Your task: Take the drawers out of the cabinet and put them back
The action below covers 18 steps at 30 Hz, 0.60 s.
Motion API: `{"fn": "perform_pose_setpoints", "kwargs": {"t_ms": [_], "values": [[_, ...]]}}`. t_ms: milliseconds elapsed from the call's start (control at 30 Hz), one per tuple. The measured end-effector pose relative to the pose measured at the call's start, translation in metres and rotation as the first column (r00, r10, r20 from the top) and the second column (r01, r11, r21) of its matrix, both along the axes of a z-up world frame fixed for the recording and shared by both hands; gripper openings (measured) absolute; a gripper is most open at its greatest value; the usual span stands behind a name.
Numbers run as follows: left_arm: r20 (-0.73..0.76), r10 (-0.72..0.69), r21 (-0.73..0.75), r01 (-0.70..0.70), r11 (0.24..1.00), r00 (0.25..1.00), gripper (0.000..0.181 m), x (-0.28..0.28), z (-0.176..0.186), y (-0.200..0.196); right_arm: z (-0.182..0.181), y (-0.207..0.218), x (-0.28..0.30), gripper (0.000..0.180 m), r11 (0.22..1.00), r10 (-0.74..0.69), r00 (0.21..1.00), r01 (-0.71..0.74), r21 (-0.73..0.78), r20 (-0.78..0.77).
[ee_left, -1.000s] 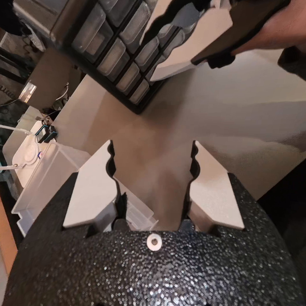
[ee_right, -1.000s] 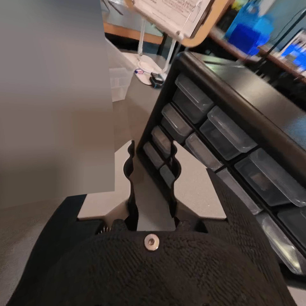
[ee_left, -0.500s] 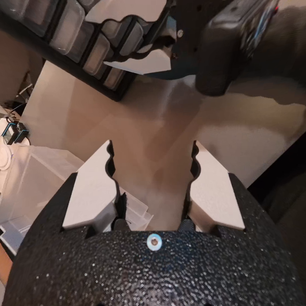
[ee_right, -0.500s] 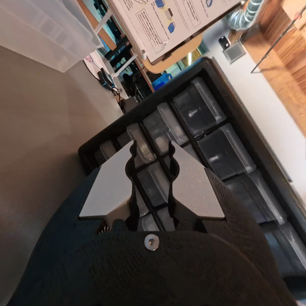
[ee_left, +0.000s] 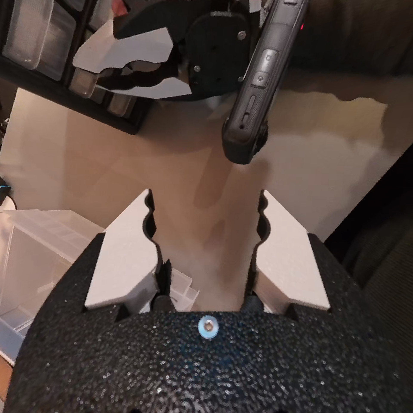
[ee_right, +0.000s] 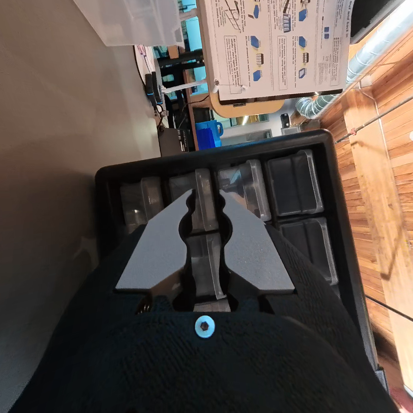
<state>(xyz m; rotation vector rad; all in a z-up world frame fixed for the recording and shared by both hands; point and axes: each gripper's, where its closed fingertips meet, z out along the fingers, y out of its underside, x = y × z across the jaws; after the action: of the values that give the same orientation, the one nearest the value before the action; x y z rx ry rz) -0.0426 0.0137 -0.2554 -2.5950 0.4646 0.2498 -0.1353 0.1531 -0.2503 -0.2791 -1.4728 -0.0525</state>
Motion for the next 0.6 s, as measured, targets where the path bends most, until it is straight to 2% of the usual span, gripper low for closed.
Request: {"fn": "perform_pose_setpoints", "kwargs": {"t_ms": [33,433,600], "values": [[-0.001,-0.004,-0.004,0.004,1.0,1.0,0.092,0.001,-0.001,0.0,0.0,0.0,0.0,0.015,1.0,0.001,1.0,-0.001,0.006,0.001],[-0.006,-0.025,0.001,0.025,1.0,1.0,0.091,0.006,0.001,0.001,0.0,0.001,-0.001,0.01,0.999,-0.012,1.0,0.012,0.049,0.0],[0.0,0.035,0.06,-0.035,0.998,0.999,0.09,-0.013,0.012,0.006,0.0,-0.001,0.0,0.009,0.997,-0.022,1.0,0.023,0.07,-0.003]]}}
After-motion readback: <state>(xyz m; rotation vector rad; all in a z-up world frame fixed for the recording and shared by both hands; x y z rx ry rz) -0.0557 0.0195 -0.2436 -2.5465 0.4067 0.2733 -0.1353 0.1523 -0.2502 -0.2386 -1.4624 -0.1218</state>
